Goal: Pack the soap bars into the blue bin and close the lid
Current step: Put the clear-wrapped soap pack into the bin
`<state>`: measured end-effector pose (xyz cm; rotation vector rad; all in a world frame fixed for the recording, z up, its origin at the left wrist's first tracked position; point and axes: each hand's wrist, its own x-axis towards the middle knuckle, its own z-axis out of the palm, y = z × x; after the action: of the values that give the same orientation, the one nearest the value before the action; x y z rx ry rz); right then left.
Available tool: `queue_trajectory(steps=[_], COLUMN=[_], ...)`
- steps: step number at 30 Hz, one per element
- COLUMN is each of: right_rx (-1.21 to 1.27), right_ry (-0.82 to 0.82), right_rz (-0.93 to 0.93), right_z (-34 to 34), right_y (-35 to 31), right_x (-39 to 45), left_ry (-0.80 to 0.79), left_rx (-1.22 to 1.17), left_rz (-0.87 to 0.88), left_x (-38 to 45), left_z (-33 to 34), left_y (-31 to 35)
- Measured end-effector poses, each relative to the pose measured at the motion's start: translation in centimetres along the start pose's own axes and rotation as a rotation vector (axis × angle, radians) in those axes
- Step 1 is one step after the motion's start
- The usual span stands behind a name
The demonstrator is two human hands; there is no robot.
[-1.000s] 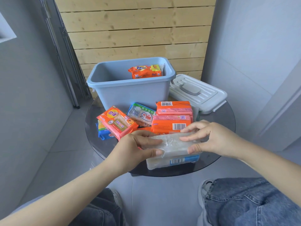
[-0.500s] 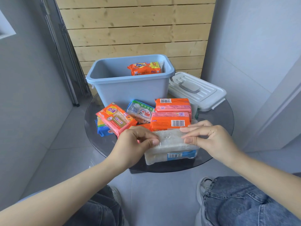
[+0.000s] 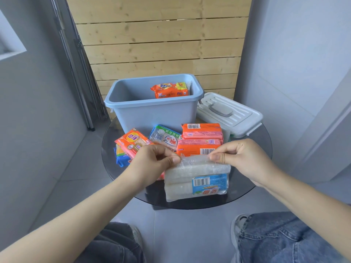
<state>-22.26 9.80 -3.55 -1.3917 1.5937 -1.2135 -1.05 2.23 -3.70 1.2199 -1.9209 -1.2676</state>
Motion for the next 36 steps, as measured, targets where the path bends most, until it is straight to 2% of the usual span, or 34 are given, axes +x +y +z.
queue_trajectory(steps=[6,12,20,28,36], right_rx=[-0.055,-0.076,-0.135,-0.267,-0.459], right_ry=[0.042,0.078,0.134,0.034,-0.181], right_rz=[-0.019,-0.180,-0.237,-0.151,0.007], right_z=[-0.1,-1.2,-1.6,-0.5,0.0], right_y=[-3.0,-9.4,-14.6,-13.1,-9.2], right_x=[1.7,6.2,15.3,22.5,25.1], left_ry=[-0.018,0.007,0.048,0.004,-0.159], left_rx=[0.057,0.066,0.202,0.261,0.298], left_rz=[-0.019,0.100,0.189,0.132,0.033], left_x=[1.0,3.7,11.3,18.7,22.2], left_z=[-2.8,-8.0,-13.5,-15.0,-13.3], left_y=[2.6,8.6,13.4,10.3,5.4])
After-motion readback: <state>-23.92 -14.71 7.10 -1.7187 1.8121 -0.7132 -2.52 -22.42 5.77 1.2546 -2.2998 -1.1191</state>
